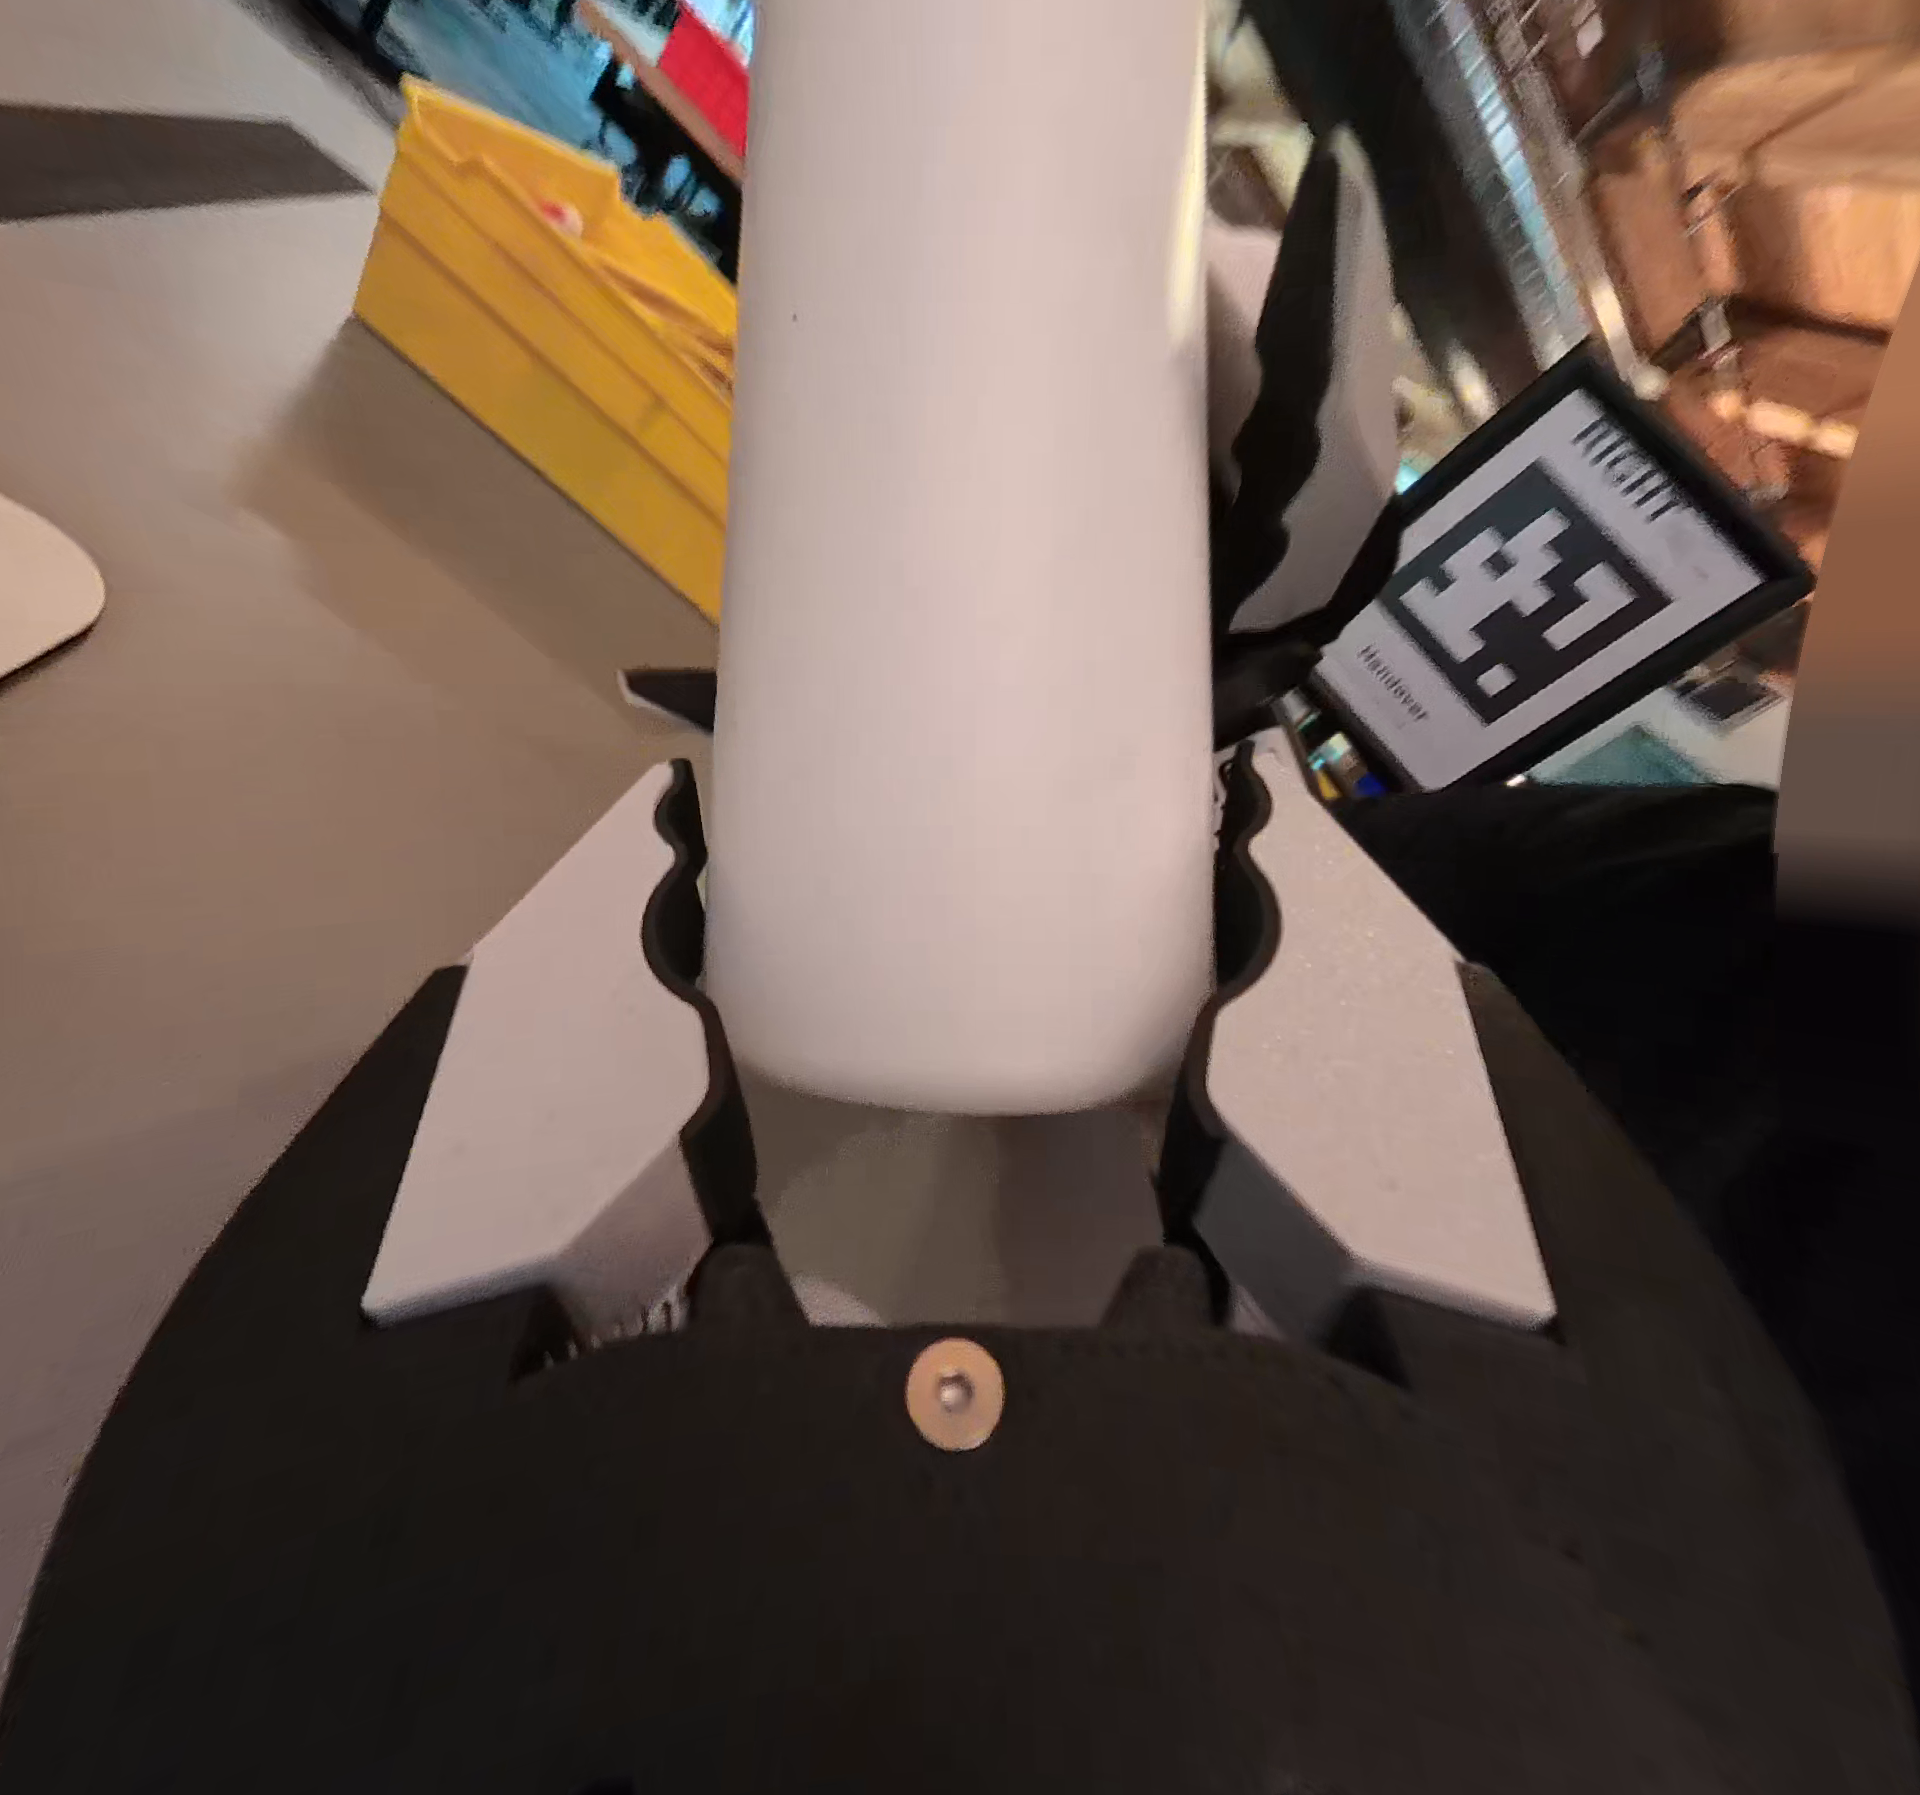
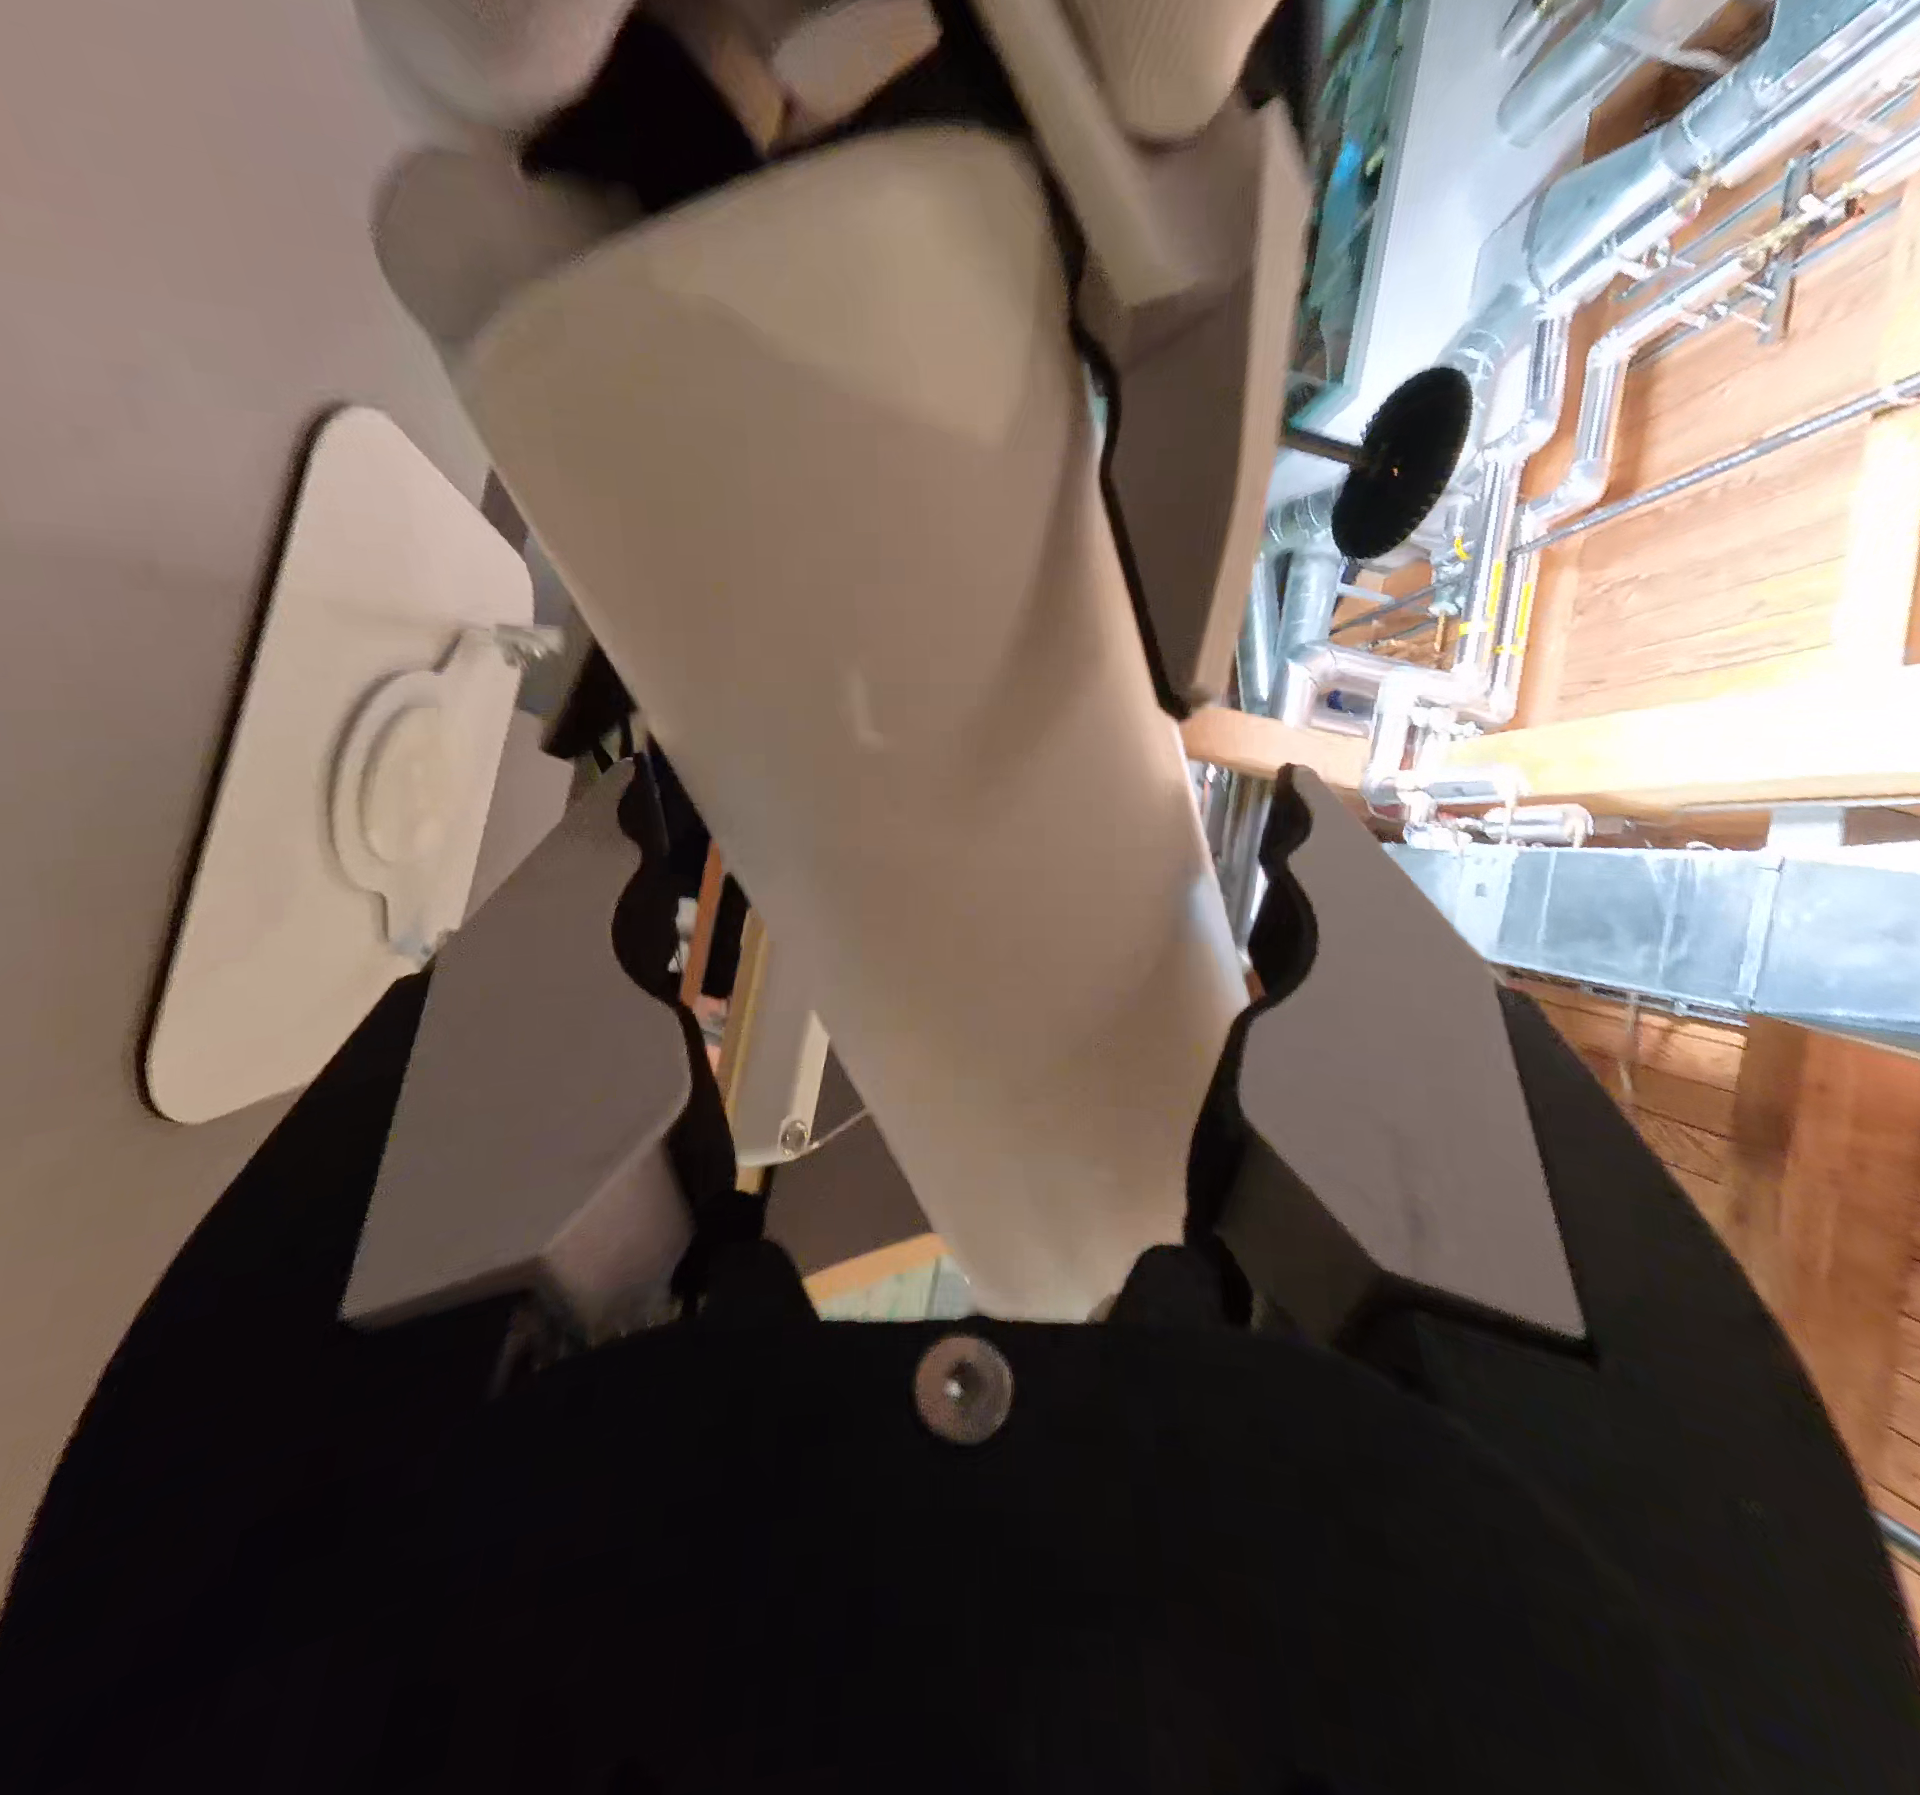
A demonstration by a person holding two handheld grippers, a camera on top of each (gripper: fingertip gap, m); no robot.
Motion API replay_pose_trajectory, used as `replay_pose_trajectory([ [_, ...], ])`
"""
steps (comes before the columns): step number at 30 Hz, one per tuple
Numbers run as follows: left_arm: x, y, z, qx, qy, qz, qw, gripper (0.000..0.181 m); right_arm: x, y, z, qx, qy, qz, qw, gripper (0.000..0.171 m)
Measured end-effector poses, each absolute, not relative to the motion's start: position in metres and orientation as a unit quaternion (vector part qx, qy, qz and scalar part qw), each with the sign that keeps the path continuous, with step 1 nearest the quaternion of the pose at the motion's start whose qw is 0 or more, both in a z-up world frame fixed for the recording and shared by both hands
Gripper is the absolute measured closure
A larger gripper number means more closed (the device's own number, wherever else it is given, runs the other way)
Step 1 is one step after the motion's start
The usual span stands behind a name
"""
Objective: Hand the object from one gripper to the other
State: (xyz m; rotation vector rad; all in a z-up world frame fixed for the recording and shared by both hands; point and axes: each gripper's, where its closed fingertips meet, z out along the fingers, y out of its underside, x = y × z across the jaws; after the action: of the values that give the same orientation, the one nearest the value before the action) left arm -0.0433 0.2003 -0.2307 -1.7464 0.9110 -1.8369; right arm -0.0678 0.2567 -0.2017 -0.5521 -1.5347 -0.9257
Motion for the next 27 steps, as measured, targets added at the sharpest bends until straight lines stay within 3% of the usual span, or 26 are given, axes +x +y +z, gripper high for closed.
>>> replay_pose_trajectory([
  [2,-0.04,0.195,-0.246,-0.662,0.36,-0.623,0.209,0.083,-0.07,0.261,-0.209,-0.243,-0.661,-0.396,0.589,0.058],
  [7,-0.043,0.194,-0.268,-0.703,0.376,-0.575,0.184,0.082,-0.07,0.268,-0.227,-0.251,-0.661,-0.408,0.578,0.075],
  [15,-0.047,0.187,-0.25,-0.69,0.393,-0.573,0.202,0.071,-0.069,0.265,-0.236,-0.347,-0.662,-0.282,0.601,0.081],
  [20,-0.049,0.189,-0.216,-0.649,0.441,-0.529,0.323,0.071,-0.054,0.274,-0.219,-0.461,-0.601,-0.137,0.638,0.086],
  [27,-0.057,0.214,-0.195,-0.616,0.434,-0.473,0.456,0.073,-0.055,0.263,-0.192,-0.569,-0.488,0.203,0.63,0.086],
])
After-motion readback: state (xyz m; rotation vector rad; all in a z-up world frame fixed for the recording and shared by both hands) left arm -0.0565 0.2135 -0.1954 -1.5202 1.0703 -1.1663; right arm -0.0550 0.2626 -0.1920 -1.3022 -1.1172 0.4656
